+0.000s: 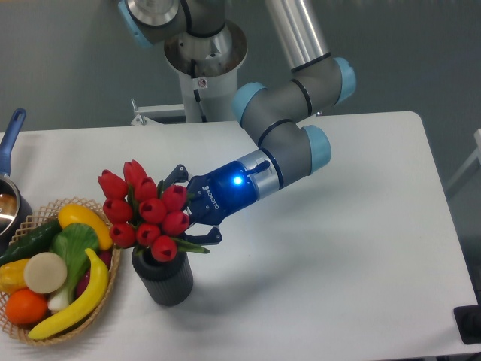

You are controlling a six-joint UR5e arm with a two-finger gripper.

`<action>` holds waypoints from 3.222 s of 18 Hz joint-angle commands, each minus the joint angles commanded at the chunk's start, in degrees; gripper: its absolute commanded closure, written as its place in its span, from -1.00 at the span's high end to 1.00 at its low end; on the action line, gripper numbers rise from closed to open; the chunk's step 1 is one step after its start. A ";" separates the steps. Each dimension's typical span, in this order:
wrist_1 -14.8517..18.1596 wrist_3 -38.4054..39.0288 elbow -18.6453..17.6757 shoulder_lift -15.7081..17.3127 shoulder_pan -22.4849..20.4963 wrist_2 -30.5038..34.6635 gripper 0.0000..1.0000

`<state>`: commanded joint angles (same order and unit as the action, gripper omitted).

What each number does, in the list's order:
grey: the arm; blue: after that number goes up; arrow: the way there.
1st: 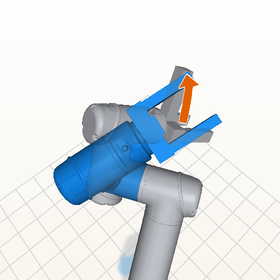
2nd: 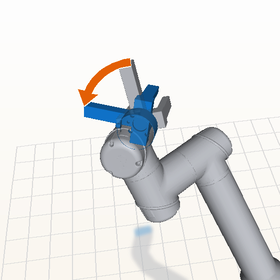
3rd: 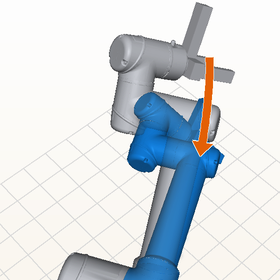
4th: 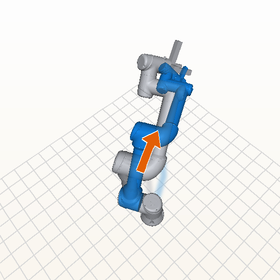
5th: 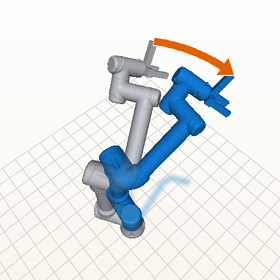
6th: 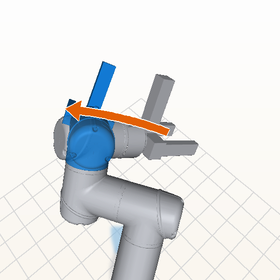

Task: Insert the flowers into the vase
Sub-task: 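Push the tulips further down into the vase, adjusting the bunch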

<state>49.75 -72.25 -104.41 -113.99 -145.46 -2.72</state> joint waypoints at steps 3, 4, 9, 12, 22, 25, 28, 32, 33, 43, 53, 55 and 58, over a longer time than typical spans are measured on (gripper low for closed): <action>0.00 -1.66 -0.09 -0.88 0.09 0.00 -0.18; 0.00 -2.02 -0.17 -0.97 0.09 0.00 -0.18; 0.00 -2.64 -0.09 -1.85 0.00 0.00 -0.18; -0.09 -2.64 -0.09 -1.94 0.00 1.74 -0.18; -0.09 -2.90 -0.70 -2.46 0.09 3.69 -0.18; -0.09 -2.99 -0.97 -2.55 0.09 3.69 -0.17; -0.09 -3.34 -1.32 -2.64 0.09 3.69 -0.14; -0.09 -5.01 -2.20 -2.38 0.09 3.69 0.15; -0.09 -5.10 -2.20 -2.38 0.09 3.69 0.15; -0.09 -5.89 -2.11 -2.20 0.00 3.69 0.71; -0.09 -6.15 -2.02 -1.41 -0.09 7.82 1.00; -0.09 -6.07 -2.11 -0.45 -0.09 10.53 1.00; -0.18 -5.80 -2.37 0.43 -0.09 12.83 1.00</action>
<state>49.57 -78.05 -106.79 -113.56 -145.55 10.11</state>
